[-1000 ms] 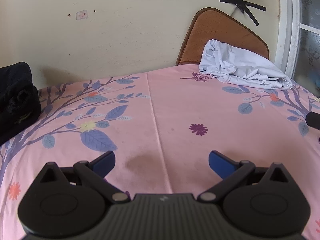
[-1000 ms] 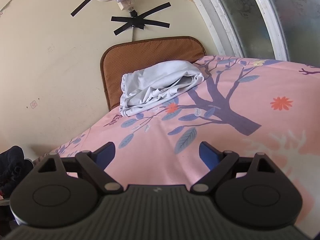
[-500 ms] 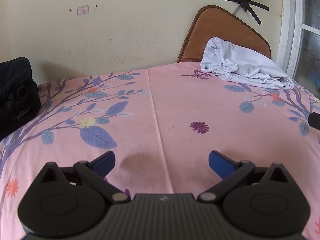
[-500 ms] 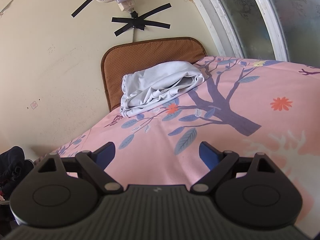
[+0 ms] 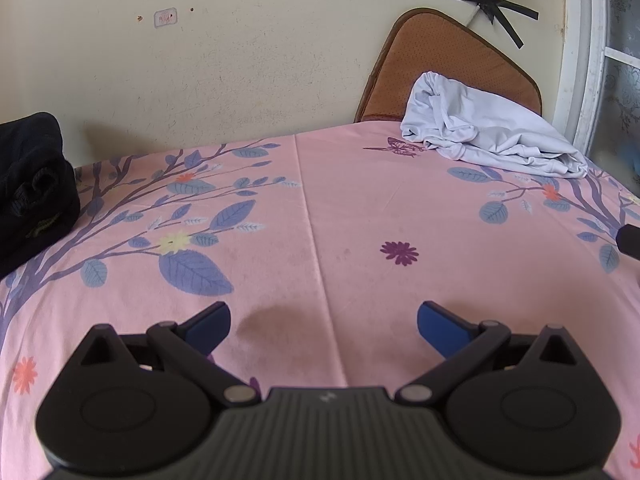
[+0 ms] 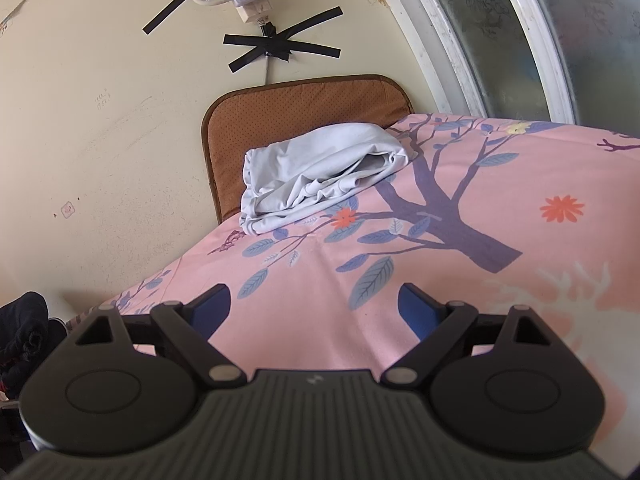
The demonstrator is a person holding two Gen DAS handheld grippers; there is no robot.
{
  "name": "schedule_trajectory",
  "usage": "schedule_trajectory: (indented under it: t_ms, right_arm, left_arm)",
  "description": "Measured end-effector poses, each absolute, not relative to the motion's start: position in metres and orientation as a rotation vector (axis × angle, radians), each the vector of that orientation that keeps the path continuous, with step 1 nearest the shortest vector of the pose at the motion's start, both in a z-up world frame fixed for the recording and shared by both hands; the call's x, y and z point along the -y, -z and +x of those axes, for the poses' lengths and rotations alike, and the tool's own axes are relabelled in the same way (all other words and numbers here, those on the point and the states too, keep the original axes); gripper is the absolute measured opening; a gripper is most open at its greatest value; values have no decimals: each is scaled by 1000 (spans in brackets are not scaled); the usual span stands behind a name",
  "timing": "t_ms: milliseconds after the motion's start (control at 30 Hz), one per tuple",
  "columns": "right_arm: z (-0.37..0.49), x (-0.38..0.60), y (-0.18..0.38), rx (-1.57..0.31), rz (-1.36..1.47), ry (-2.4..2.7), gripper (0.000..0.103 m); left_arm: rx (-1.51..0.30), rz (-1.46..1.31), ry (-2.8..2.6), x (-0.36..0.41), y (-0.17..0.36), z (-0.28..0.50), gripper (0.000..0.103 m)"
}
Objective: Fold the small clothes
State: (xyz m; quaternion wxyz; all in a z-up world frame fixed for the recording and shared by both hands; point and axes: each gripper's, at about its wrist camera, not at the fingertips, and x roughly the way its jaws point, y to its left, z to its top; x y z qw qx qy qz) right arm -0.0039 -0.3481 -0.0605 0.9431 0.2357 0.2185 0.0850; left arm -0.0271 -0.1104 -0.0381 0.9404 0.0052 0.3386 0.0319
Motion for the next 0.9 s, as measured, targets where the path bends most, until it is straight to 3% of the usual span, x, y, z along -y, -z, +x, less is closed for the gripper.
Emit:
schedule_trajectory:
  t_ms: [900]
  right_arm:
    - [-4, 348, 59, -444, 478, -172, 93]
  left_arm:
    - [-706, -1, -3, 110, 35, -30, 103]
